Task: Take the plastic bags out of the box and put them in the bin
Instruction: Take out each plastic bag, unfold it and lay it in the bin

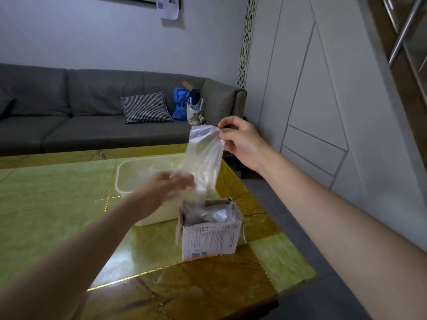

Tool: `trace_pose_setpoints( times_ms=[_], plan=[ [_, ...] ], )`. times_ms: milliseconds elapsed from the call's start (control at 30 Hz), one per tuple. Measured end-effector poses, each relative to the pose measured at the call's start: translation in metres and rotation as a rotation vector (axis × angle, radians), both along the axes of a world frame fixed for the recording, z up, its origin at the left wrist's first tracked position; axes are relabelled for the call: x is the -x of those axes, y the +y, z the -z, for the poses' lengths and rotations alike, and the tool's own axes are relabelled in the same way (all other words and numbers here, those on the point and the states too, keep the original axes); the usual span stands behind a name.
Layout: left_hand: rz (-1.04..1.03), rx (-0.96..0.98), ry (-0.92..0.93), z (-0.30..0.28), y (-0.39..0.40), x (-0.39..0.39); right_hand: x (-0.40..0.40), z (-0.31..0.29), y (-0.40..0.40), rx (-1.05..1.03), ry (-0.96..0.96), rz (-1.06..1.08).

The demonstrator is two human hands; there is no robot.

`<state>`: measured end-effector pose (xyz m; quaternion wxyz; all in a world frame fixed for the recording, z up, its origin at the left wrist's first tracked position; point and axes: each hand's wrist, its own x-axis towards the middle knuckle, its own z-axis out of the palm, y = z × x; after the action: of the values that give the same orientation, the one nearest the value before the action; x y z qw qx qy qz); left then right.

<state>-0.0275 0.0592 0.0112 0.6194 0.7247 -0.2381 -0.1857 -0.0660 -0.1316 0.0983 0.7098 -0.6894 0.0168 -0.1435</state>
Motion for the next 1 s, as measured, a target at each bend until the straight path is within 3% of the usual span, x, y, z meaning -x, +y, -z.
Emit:
trace_pose_setpoints(
  times_ms=[233, 467, 567, 667, 767, 800, 900, 933, 1000],
  plan=[
    [-0.249, 0.232, 0.203, -0.008, 0.028, -0.021, 0.000, 0.023, -0.012, 0.054, 0.116, -0.032],
    [-0.621, 0.116, 0.161, -0.021, 0.050, -0.050, -0.023, 0.034, -0.005, 0.072, 0.080, 0.073],
    [-0.856, 0.048, -0.042, -0.027, 0.057, -0.066, -0.043, 0.042, 0.005, 0.105, 0.089, 0.063],
    [-1.026, -0.050, -0.501, -0.037, 0.047, -0.075, -0.063, 0.050, 0.024, 0.163, 0.121, 0.038],
    [-0.668, -0.340, -0.924, -0.032, 0.027, -0.082, -0.082, 0.062, 0.041, 0.312, 0.190, 0.005],
    [-0.478, -0.485, -0.917, -0.026, 0.020, -0.088, -0.090, 0.068, 0.045, 0.391, 0.220, -0.016],
    [-0.013, -1.042, -0.656, -0.004, 0.007, -0.101, -0.109, 0.085, 0.049, 0.736, 0.283, -0.079],
    [0.051, -1.173, -0.574, 0.003, 0.005, -0.105, -0.113, 0.088, 0.048, 0.868, 0.291, -0.084],
    [0.070, -1.235, -0.474, 0.014, 0.004, -0.114, -0.122, 0.092, 0.044, 1.083, 0.318, -0.083]
  ],
)
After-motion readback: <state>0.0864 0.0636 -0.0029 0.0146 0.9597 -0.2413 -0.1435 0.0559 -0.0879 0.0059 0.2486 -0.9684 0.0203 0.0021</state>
